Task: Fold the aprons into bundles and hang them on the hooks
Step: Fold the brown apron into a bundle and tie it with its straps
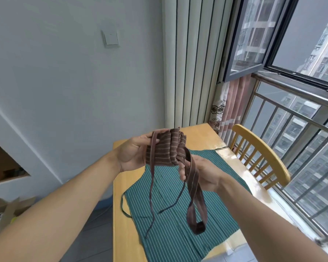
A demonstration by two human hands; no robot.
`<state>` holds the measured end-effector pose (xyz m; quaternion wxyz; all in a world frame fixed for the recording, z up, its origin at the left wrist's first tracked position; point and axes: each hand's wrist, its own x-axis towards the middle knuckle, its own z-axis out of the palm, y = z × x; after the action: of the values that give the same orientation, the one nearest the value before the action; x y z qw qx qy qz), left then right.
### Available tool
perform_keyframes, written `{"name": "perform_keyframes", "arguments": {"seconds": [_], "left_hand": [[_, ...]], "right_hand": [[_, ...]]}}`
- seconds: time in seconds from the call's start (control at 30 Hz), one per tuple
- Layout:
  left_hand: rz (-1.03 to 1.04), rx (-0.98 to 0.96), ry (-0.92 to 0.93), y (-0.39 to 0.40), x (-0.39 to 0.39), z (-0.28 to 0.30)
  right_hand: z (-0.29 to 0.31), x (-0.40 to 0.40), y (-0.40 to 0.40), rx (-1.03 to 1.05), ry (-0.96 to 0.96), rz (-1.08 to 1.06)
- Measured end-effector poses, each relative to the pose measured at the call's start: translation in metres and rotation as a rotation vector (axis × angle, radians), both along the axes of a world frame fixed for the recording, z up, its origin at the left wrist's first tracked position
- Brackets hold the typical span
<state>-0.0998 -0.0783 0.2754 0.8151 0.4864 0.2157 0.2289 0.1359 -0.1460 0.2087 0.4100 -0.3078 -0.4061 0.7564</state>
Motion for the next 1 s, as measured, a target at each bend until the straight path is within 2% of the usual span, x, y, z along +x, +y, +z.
{"name": "perform_keyframes", "arguments": {"seconds": [0.07,0.13,0.2,0.23,0.3,0.43,0.5,0.53,0.63,0.67,0.7,0.77,0.83,0.9,1.0], "left_hand": [[-0.025,-0.013,-0.038,-0.001,0.001,0.004],[0.027,-0.022,-0.039,-0.004,0.009,0.008],[0.204,-0.036,0.013,-0.006,0.020,0.010],[0.301,-0.049,0.035,-0.006,0.026,0.009],[0.453,-0.070,0.090,-0.002,0.032,0.006],[0.589,-0.021,0.296,0.006,0.029,-0.001],[0.590,0.017,0.371,0.006,0.025,-0.002],[0.589,0.030,0.395,0.006,0.022,-0.004],[0.606,0.048,0.404,0.007,0.020,-0.009],[0.628,0.060,0.408,0.008,0.020,-0.012],[0.667,0.083,0.420,0.010,0.021,-0.017],[0.767,0.250,0.547,0.016,0.020,-0.027],[0.836,0.488,0.702,0.018,0.017,-0.031],[0.801,0.655,0.782,0.020,0.012,-0.036],[0.652,0.830,0.862,0.017,0.009,-0.038]], "right_hand": [[-0.003,-0.011,0.004,-0.023,-0.007,-0.177],[-0.013,-0.024,0.012,0.053,-0.061,-0.327],[-0.027,-0.042,0.013,0.220,-0.202,-0.418],[-0.035,-0.052,0.010,0.284,-0.188,-0.421],[-0.054,-0.066,0.000,0.252,-0.083,-0.547],[-0.069,-0.076,-0.016,0.115,0.128,-0.460],[-0.061,-0.076,-0.016,0.126,-0.028,-0.466],[-0.061,-0.073,-0.015,0.106,-0.013,-0.451],[-0.057,-0.066,-0.012,-0.087,0.200,-0.429],[-0.051,-0.068,-0.012,-0.102,0.182,-0.451],[-0.046,-0.070,-0.013,-0.092,0.141,-0.472],[-0.037,-0.074,-0.016,-0.048,-0.042,-0.483],[-0.025,-0.076,-0.021,-0.031,-0.390,-0.522],[-0.017,-0.072,-0.025,0.071,-0.623,-0.561],[0.010,-0.059,-0.026,0.248,-0.818,-0.525]]}}
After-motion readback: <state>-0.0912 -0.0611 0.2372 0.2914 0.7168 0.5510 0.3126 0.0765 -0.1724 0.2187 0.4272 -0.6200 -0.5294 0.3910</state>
